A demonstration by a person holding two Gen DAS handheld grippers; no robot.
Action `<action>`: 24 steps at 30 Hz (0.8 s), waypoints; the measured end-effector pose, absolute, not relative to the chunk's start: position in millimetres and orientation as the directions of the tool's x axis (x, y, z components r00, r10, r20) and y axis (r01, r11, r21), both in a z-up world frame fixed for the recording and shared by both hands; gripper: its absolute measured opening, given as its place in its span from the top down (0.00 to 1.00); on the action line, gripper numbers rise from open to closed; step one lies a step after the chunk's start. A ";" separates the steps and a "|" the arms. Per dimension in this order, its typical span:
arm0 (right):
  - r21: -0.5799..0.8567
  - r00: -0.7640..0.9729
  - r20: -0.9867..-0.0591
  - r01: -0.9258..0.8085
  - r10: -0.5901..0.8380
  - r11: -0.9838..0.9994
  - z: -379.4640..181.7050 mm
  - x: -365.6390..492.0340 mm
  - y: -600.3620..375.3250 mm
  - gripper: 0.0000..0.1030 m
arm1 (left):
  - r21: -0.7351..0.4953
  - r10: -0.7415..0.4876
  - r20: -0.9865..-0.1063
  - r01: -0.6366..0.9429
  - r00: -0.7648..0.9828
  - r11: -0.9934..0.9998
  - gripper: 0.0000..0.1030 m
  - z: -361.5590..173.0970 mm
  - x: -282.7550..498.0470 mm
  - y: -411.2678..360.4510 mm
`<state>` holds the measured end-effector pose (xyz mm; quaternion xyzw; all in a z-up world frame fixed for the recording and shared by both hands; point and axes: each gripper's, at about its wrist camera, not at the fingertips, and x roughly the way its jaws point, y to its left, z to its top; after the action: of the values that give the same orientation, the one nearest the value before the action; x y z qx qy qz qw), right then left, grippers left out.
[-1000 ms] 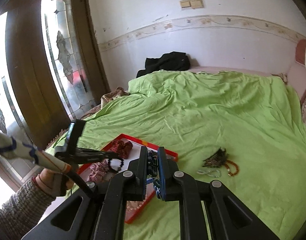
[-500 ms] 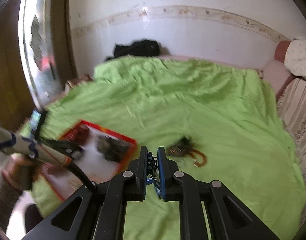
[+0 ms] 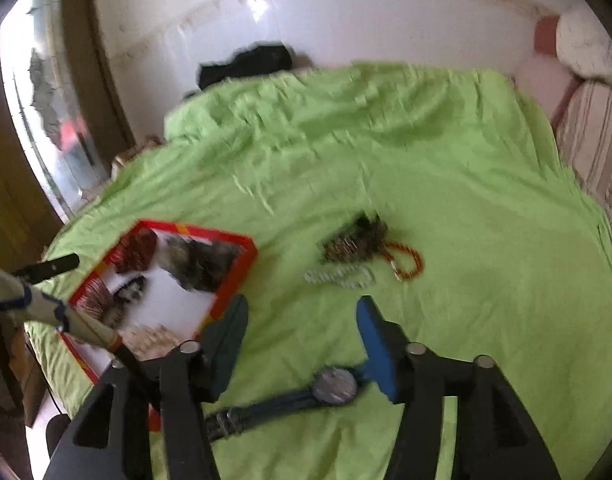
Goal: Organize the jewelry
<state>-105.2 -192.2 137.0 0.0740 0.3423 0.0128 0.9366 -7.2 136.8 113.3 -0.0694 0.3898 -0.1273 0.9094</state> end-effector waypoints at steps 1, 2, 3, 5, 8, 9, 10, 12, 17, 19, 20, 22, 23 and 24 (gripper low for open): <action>0.161 0.757 -0.642 -0.027 0.125 0.987 137.4 -102.1 -180.1 0.41 | -0.227 -0.278 -0.683 0.165 0.675 0.960 0.33 112.6 -9.3 138.2; 0.184 0.728 -0.658 -0.091 0.192 0.979 134.7 -96.0 -166.5 0.43 | -0.225 -0.263 -0.674 0.148 0.691 0.963 0.33 110.5 -13.2 137.2; 0.203 0.701 -0.673 -0.135 0.238 0.970 131.2 -89.7 -156.3 0.47 | -0.221 -0.256 -0.668 0.143 0.698 0.965 0.33 109.0 -14.7 136.2; 0.234 0.606 -0.729 -0.217 0.318 0.948 113.7 -69.0 -128.7 0.72 | -0.191 -0.239 -0.653 0.149 0.718 0.970 0.33 103.7 -20.3 129.1; 0.220 0.514 -0.789 -0.275 0.337 0.936 84.9 -43.2 -101.2 0.73 | -0.115 -0.208 -0.642 0.175 0.738 0.978 0.33 97.3 -25.7 118.8; 0.206 0.500 -0.803 -0.279 0.325 0.938 78.2 -38.8 -96.6 0.73 | -0.094 -0.201 -0.638 0.184 0.743 0.978 0.33 96.6 -25.7 116.4; 0.204 0.477 -0.817 -0.287 0.324 0.936 70.4 -31.7 -92.1 0.73 | -0.082 -0.194 -0.630 0.185 0.752 0.979 0.33 96.8 -27.2 116.7; 0.202 0.451 -0.831 -0.302 0.327 0.932 62.5 -23.7 -86.9 0.74 | -0.074 -0.187 -0.613 0.180 0.768 0.981 0.33 97.4 -29.4 118.7; 0.128 0.413 -0.863 -0.381 0.292 0.916 56.7 -21.5 -68.0 0.74 | -0.080 -0.184 -0.617 0.171 0.765 0.982 0.33 87.5 -23.5 125.4; 0.069 0.417 -0.873 -0.407 0.253 0.911 51.7 -25.2 -63.1 0.74 | -0.079 -0.184 -0.632 0.174 0.753 0.982 0.33 80.4 -20.3 125.3; 0.044 0.421 -0.876 -0.418 0.236 0.908 49.6 -25.8 -59.9 0.74 | -0.080 -0.186 -0.639 0.176 0.747 0.981 0.33 77.1 -18.7 124.9; -0.006 0.426 -0.883 -0.432 0.198 0.902 45.6 -25.6 -52.8 0.74 | -0.081 -0.189 -0.647 0.179 0.738 0.980 0.33 72.9 -16.9 123.3; -0.027 0.425 -0.887 -0.437 0.181 0.899 43.6 -25.6 -49.9 0.74 | -0.081 -0.189 -0.649 0.181 0.737 0.980 0.33 71.7 -16.6 122.4; -0.045 0.426 -0.889 -0.443 0.166 0.895 42.5 -26.3 -47.6 0.74 | -0.079 -0.189 -0.649 0.182 0.737 0.980 0.33 71.0 -16.9 121.6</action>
<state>-26.3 -47.6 42.5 -0.1375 0.5035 0.1829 0.8331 -16.9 121.6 71.0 -0.0054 0.3485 -0.0996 0.9320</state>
